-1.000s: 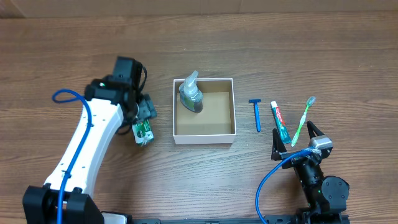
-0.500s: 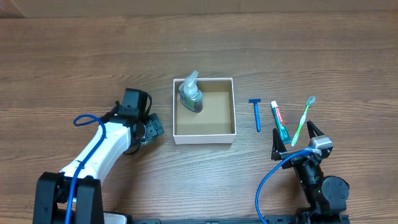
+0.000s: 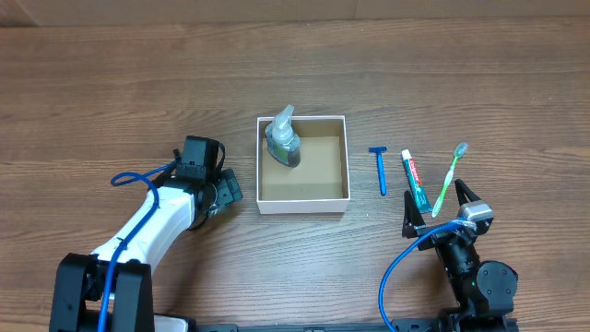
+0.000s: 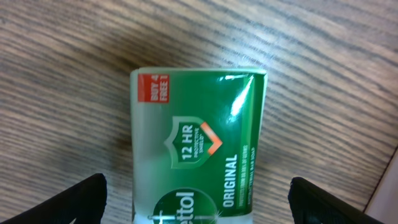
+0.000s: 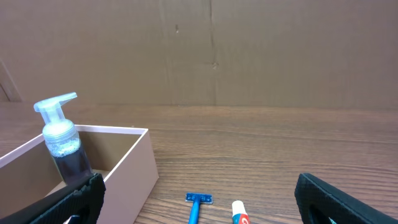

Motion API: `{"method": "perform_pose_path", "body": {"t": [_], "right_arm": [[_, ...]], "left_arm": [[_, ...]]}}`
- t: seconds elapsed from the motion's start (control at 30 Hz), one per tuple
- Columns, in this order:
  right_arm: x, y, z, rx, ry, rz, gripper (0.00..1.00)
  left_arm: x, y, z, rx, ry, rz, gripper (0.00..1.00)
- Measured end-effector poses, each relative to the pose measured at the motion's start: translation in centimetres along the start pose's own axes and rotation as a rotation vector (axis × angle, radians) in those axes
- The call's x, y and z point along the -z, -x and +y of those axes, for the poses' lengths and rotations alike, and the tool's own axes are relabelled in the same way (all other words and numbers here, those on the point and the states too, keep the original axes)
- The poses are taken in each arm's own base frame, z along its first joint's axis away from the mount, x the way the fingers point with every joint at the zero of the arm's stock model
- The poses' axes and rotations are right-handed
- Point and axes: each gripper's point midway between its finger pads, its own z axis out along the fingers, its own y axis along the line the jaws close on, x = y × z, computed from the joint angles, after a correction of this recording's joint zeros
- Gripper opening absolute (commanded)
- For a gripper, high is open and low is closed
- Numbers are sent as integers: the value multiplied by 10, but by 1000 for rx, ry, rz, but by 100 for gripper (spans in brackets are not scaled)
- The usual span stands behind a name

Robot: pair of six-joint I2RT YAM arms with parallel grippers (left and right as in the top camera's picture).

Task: Pack container
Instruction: 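Move the left gripper down to the green Dettol soap bar and grasp it, then carry the soap bar with the left gripper into the box and release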

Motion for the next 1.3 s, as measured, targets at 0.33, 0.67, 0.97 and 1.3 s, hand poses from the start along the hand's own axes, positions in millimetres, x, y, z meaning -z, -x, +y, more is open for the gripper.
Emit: {"method": "perform_pose_path", "body": {"t": [0.33,0.67,0.97,1.3], "right_arm": [[0,0,0,0,0,-1,100],[0,0,0,0,0,0,100],[0,0,0,0,0,0,100],[0,0,0,0,0,0,100]], "left_arm": [[-6,5,-3,1,-3,-19,90],[-13,-4,3,-58,27,25,46],[-11,-5,4,-86,33,37,40],[36,37,-16,-184,34,44,26]]}}
